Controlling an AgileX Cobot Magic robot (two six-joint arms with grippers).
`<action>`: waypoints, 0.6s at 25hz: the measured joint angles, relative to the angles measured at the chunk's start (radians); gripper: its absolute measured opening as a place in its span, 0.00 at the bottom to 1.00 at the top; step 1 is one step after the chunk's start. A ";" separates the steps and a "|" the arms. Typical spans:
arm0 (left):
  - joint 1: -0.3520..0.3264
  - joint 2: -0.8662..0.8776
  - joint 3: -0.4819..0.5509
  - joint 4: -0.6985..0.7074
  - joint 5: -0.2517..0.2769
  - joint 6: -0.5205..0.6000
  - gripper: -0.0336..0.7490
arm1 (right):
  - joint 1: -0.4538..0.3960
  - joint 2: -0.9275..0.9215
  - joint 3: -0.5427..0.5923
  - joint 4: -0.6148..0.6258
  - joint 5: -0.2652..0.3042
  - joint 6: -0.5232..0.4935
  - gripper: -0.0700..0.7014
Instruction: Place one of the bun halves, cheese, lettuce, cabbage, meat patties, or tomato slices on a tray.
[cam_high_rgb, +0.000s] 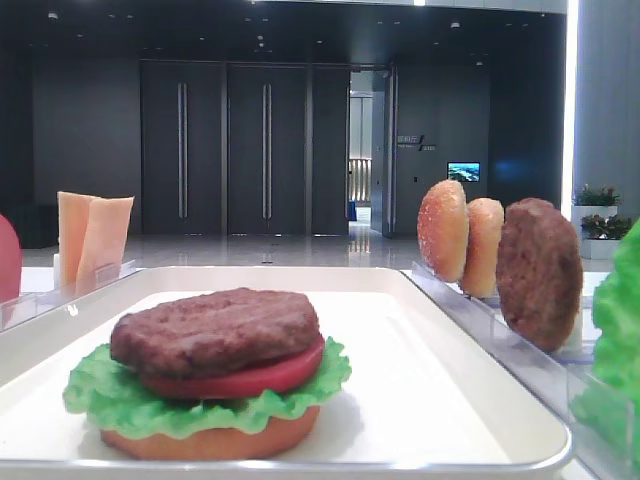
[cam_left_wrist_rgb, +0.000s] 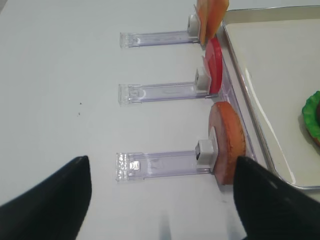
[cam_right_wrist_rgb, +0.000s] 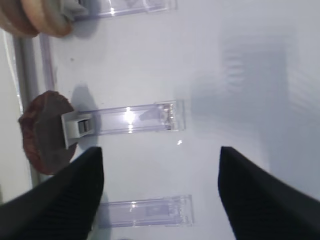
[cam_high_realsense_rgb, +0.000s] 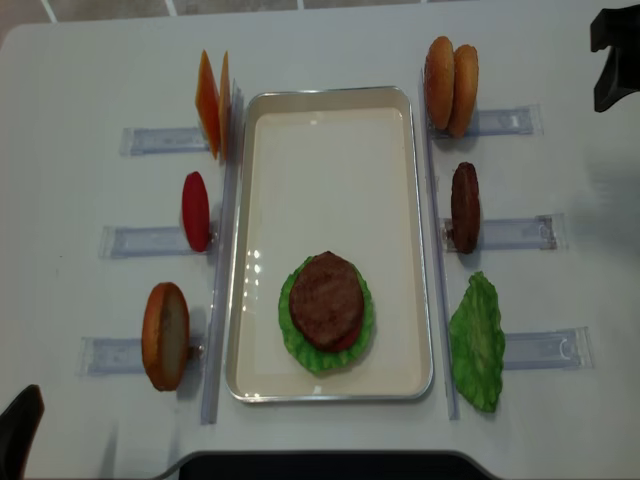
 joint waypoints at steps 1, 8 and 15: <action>0.000 0.000 0.000 0.000 0.000 0.000 0.93 | -0.018 0.000 0.000 -0.004 0.001 -0.030 0.69; 0.000 0.000 0.000 0.000 0.000 0.000 0.93 | -0.039 0.000 0.000 -0.032 0.001 -0.172 0.69; 0.000 0.000 0.000 0.000 0.000 0.000 0.93 | -0.039 -0.045 0.035 -0.061 0.001 -0.175 0.69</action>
